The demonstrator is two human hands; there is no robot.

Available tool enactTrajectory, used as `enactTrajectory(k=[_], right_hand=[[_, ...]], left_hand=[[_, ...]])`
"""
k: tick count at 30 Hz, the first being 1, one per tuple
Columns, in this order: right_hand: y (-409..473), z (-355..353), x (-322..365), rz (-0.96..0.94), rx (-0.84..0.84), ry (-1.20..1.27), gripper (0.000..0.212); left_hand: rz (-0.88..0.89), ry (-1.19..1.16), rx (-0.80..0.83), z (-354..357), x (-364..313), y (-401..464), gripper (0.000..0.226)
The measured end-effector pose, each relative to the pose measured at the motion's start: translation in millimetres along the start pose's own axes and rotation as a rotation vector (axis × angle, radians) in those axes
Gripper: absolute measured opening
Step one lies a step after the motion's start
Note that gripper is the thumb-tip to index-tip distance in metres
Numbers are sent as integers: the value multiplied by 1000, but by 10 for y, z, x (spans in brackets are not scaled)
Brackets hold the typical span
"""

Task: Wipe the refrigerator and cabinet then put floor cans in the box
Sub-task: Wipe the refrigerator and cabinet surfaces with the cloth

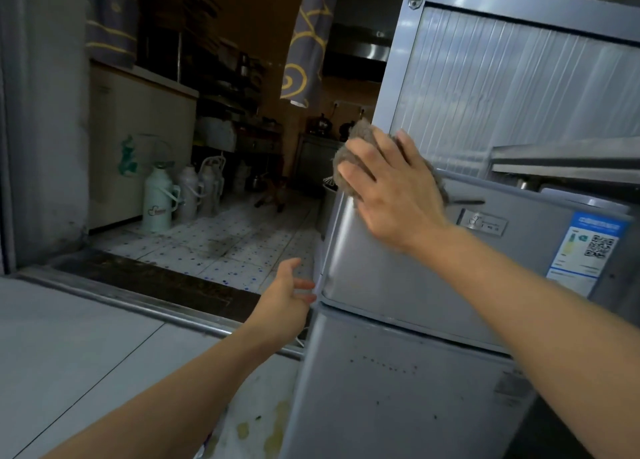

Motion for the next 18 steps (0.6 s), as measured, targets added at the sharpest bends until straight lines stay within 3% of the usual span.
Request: enactTrajectory(k=[4, 8, 10, 15, 18], right_hand=[[-170, 95, 288, 86, -82, 78, 38], [-756, 335, 971, -115, -45, 113, 34], [-996, 405, 1207, -108, -3, 149, 41], [-1188, 464, 1366, -122, 23, 139, 53], [-1432, 482, 1566, -297, 140, 109, 57]], left_hand=[[-63, -102, 25, 155, 163, 41, 64], [-130, -210, -7, 176, 422, 11, 63], [-160, -219, -8, 180, 559, -53, 63], [-215, -248, -23, 232, 709, -162, 64], [-221, -241, -42, 283, 697, -202, 58]])
Point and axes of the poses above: each hand's wrist, its own y-axis towards the middle knuckle, its own z-axis out of the palm, x = y × z, the point moved 3 cm from there along y, towards the middle knuckle, and after that the axes turned 8 degrees about -z, right-handed, at the moved point
